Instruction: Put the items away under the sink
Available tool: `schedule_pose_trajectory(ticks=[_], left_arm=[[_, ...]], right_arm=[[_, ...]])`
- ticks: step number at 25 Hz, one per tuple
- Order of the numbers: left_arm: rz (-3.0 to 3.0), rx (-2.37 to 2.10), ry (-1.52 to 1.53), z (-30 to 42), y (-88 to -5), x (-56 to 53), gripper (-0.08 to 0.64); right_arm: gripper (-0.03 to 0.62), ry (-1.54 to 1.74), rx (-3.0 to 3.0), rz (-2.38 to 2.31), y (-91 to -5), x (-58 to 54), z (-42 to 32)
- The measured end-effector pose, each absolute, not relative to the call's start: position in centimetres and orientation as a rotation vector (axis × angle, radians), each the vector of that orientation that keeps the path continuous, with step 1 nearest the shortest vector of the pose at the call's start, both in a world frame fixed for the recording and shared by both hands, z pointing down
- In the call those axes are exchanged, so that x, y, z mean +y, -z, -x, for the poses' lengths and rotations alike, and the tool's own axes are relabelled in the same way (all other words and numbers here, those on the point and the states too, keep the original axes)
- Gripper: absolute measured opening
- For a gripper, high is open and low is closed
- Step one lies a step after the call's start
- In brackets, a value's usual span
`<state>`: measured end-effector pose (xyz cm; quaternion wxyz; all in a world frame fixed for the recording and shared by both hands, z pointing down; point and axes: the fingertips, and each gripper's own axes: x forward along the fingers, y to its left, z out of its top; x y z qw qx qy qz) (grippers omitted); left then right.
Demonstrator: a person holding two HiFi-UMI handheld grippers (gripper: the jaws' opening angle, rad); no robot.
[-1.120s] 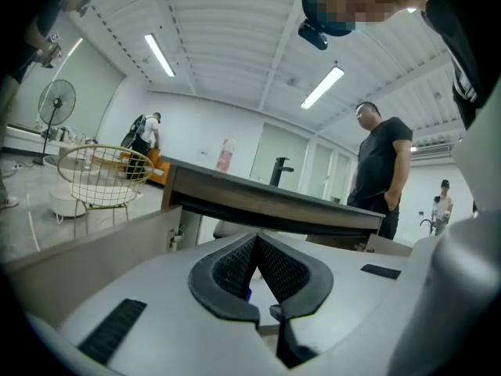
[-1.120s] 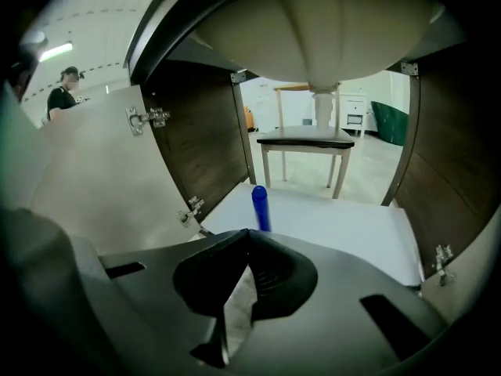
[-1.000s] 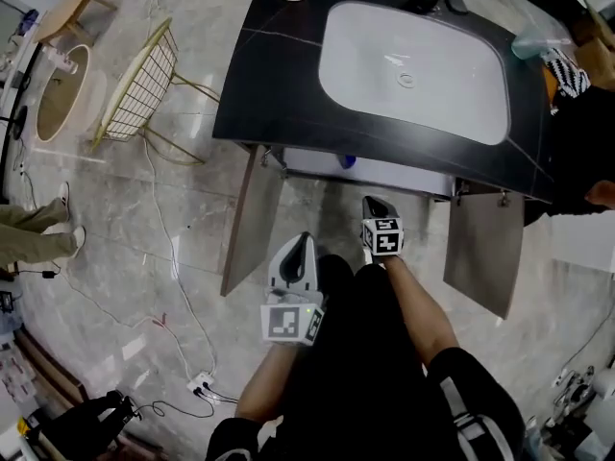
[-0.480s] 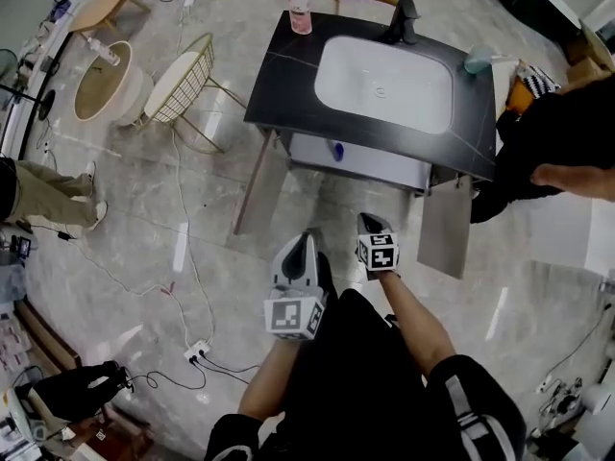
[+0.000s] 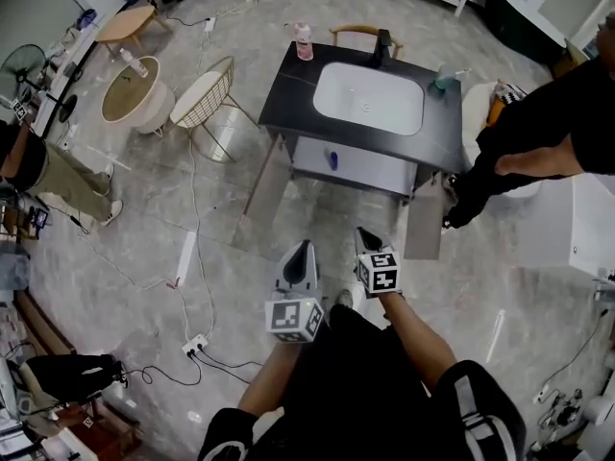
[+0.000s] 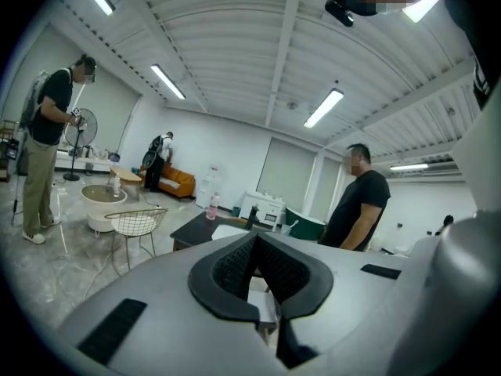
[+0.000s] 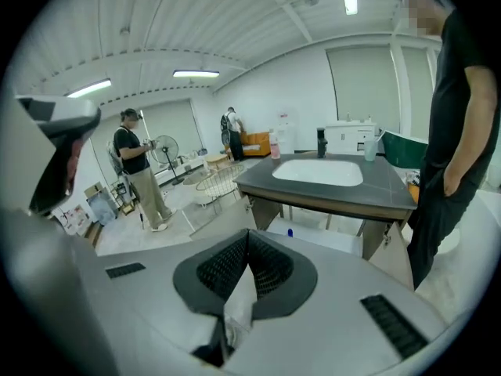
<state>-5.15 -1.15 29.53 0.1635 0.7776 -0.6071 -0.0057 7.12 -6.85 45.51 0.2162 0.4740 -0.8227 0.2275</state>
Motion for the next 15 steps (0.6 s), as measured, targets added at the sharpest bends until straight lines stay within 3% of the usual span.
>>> schedule_pose_trajectory(ticks=[15], left_arm=[[-2.364, -1.64, -0.016, 6.8, -24.0, 6.3, 0.015]], right_arm=[[0.011, -0.456, -2.528, -1.479, -26.7, 5.9, -4.8]])
